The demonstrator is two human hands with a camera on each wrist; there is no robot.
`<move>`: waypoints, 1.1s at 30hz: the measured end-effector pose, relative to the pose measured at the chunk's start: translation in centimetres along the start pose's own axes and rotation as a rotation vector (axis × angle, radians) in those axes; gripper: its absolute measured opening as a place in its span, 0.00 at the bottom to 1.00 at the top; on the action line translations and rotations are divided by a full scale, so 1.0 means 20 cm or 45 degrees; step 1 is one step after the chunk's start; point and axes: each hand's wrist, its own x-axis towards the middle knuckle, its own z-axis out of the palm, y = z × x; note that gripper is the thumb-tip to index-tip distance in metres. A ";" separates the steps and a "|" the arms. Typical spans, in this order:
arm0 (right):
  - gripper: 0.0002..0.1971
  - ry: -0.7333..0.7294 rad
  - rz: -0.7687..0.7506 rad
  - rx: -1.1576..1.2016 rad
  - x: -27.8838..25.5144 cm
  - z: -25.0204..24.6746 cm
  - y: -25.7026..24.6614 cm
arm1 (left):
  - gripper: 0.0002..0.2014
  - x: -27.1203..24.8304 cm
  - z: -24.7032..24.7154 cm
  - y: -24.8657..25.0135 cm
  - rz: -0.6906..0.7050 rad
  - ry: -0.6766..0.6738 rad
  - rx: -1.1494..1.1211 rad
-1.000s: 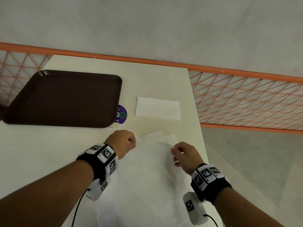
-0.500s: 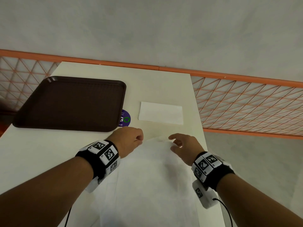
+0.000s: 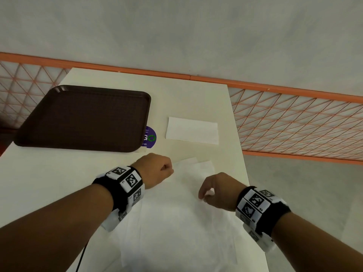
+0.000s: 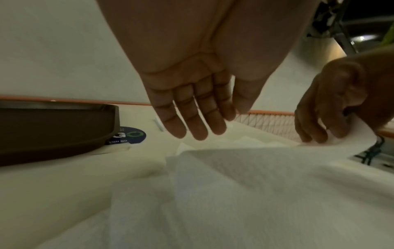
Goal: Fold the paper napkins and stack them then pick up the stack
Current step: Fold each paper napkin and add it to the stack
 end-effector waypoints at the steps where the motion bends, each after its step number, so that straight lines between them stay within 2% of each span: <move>1: 0.08 -0.030 0.009 -0.013 -0.01 0.02 0.01 | 0.10 0.00 0.02 0.00 -0.001 -0.067 0.091; 2: 0.08 -0.072 0.018 -0.019 -0.02 0.04 0.01 | 0.12 0.00 0.05 0.01 0.002 -0.138 0.170; 4: 0.14 -0.164 0.031 -0.011 -0.04 0.08 0.02 | 0.15 0.00 0.09 0.01 0.012 -0.239 0.261; 7: 0.19 -0.168 0.023 0.052 -0.05 0.10 0.02 | 0.17 0.00 0.14 0.02 0.031 -0.268 0.302; 10: 0.15 0.063 0.022 -0.003 0.01 0.12 0.04 | 0.19 0.02 0.16 0.04 0.021 -0.270 0.330; 12: 0.14 0.143 0.090 -0.037 0.06 0.13 0.05 | 0.19 0.03 0.17 0.04 0.022 -0.262 0.357; 18: 0.18 0.057 0.165 -0.171 0.17 0.18 0.05 | 0.20 0.05 0.21 0.04 -0.014 -0.311 0.395; 24: 0.12 0.020 0.125 -0.237 0.20 0.20 0.04 | 0.14 0.05 0.23 0.05 -0.023 -0.284 0.381; 33: 0.09 -0.035 0.122 -0.170 0.20 0.17 0.02 | 0.09 0.04 0.21 0.08 0.019 -0.271 0.384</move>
